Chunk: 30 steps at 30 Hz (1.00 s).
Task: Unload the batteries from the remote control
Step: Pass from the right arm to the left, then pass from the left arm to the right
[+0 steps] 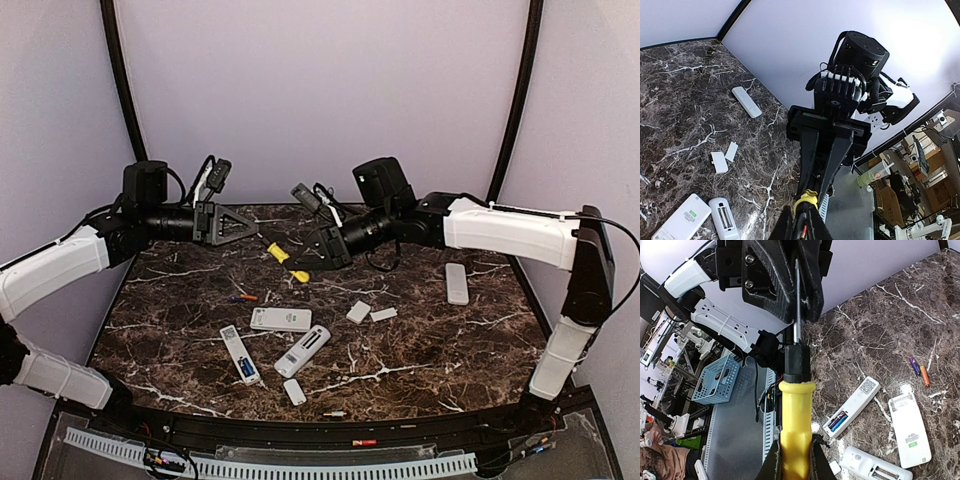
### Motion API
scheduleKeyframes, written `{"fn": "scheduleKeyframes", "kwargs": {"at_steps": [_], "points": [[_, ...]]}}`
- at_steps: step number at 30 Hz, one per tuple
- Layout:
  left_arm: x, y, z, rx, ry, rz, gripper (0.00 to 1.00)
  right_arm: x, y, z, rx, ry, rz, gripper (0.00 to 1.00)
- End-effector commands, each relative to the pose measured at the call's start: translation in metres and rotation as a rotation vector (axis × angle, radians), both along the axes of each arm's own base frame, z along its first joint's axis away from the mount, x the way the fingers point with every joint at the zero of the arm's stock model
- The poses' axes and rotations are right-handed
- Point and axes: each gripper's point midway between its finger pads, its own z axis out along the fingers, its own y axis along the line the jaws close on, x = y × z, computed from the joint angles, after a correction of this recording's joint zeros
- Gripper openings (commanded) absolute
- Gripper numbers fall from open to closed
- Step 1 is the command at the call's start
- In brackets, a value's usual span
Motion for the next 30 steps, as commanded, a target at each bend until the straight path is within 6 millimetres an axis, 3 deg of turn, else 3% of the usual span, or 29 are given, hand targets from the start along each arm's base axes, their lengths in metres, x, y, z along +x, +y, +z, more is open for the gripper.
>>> {"fn": "scheduleKeyframes", "kwargs": {"at_steps": [1,7,8,11,13,16,23,30], "points": [[-0.002,-0.001,0.001,-0.022,0.009,-0.009,0.08,0.001,0.007,0.006,0.039,-0.031,0.008,0.0],[-0.003,-0.001,0.005,-0.054,0.018,0.0,0.0,0.005,0.007,0.004,0.035,-0.038,-0.014,0.0],[-0.002,0.0,0.006,-0.056,0.015,0.009,0.0,0.006,0.006,0.004,0.037,-0.042,-0.021,0.07],[0.003,0.004,0.01,-0.056,0.01,0.063,0.0,0.008,0.003,0.009,0.055,-0.057,-0.048,0.45],[0.006,0.007,0.014,-0.062,0.004,0.099,0.0,0.011,0.001,0.015,0.079,-0.063,-0.076,0.64],[0.01,0.011,0.025,-0.096,-0.002,0.147,0.0,0.02,-0.003,0.022,0.127,-0.067,-0.16,0.78],[0.013,0.024,0.047,-0.212,-0.038,0.22,0.0,0.043,-0.012,0.037,0.29,0.032,-0.371,0.82],[0.008,0.027,0.057,-0.27,-0.041,0.208,0.0,0.039,-0.011,0.063,0.46,0.086,-0.373,0.76]]}}
